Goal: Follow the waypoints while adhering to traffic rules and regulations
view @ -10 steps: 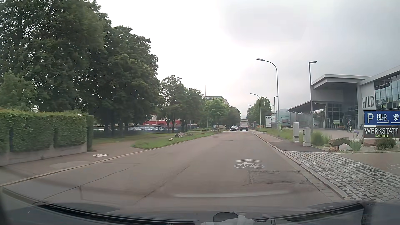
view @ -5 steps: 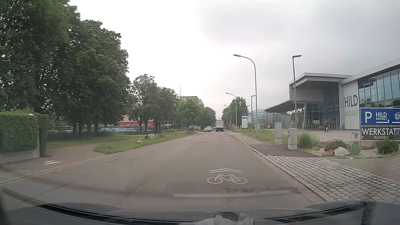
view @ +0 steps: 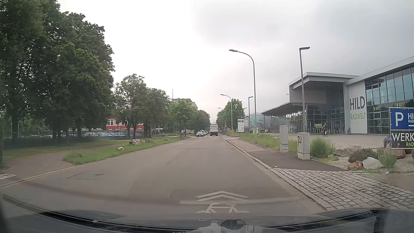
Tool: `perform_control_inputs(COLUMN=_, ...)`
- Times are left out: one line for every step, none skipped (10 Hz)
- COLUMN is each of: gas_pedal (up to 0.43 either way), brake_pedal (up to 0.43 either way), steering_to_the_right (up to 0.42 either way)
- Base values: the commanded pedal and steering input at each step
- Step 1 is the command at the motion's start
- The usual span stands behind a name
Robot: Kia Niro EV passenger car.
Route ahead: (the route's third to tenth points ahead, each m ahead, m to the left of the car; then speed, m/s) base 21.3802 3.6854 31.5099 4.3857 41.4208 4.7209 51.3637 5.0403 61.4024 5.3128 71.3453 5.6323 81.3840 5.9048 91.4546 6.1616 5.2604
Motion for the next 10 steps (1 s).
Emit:
perform_control_inputs(gas_pedal=0.209, brake_pedal=0.000, steering_to_the_right=0.033)
perform_control_inputs(gas_pedal=0.209, brake_pedal=0.000, steering_to_the_right=0.023)
perform_control_inputs(gas_pedal=0.209, brake_pedal=0.000, steering_to_the_right=0.017)
perform_control_inputs(gas_pedal=0.209, brake_pedal=0.000, steering_to_the_right=0.014)
perform_control_inputs(gas_pedal=0.209, brake_pedal=0.000, steering_to_the_right=0.011)
perform_control_inputs(gas_pedal=0.209, brake_pedal=0.000, steering_to_the_right=0.010)
perform_control_inputs(gas_pedal=0.209, brake_pedal=0.000, steering_to_the_right=0.010)
perform_control_inputs(gas_pedal=0.209, brake_pedal=0.000, steering_to_the_right=0.009)
perform_control_inputs(gas_pedal=0.209, brake_pedal=0.000, steering_to_the_right=0.008)
perform_control_inputs(gas_pedal=0.209, brake_pedal=0.000, steering_to_the_right=0.007)
